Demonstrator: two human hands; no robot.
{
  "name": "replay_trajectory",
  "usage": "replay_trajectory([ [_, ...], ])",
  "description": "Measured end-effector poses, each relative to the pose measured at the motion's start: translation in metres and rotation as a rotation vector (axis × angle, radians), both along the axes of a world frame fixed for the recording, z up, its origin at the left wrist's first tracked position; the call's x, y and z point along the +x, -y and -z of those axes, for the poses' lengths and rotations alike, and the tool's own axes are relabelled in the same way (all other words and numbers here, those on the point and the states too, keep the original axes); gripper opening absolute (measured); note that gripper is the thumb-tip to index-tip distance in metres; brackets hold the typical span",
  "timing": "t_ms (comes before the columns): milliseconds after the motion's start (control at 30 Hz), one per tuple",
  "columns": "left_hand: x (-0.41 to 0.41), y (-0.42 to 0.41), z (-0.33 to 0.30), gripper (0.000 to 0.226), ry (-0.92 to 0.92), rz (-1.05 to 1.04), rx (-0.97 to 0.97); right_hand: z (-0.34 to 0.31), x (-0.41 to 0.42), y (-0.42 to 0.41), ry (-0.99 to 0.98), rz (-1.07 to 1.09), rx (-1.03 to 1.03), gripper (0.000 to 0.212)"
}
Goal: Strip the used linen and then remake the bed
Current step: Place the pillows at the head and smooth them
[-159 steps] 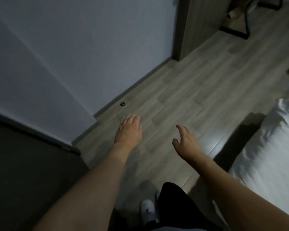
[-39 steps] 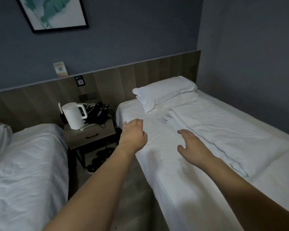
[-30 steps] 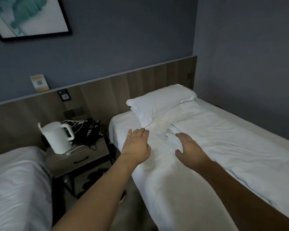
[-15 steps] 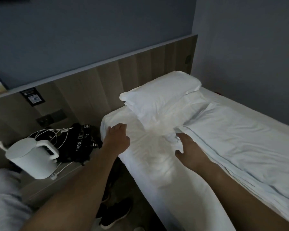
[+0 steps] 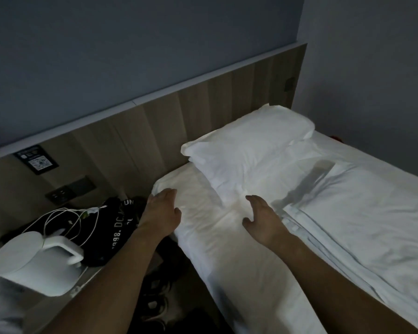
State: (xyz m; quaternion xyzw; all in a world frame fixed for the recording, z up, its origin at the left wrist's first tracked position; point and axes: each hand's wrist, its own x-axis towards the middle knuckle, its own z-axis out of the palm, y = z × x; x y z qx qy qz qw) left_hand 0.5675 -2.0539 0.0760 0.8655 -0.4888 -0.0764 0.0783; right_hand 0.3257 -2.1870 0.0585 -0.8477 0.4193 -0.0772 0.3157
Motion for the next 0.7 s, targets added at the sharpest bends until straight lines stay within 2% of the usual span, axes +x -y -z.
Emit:
replay_trajectory([
  [167,0.051,0.036,0.009,0.064,0.060,0.049,0.018,0.016,0.058,0.035,-0.036,-0.009,0.008,0.070],
  [300,0.105,0.101,0.016,0.069,0.130,0.104,0.101,0.030,0.084,0.078,-0.065,0.139,0.045,0.074],
  [433,0.163,0.203,0.036,0.073,0.212,0.286,0.136,0.052,0.125,0.133,-0.132,0.319,0.119,0.080],
  [533,0.209,0.295,0.079,0.084,0.268,0.458,0.202,0.078,0.176,0.182,-0.205,0.452,0.187,0.090],
  [633,0.242,0.383,0.142,0.113,0.305,0.581,0.286,0.126,0.236,0.231,-0.281,0.525,0.208,0.103],
  [700,0.256,0.433,0.189,0.125,0.335,0.701,0.274,0.166,0.270,0.260,-0.333,0.545,0.187,0.114],
])
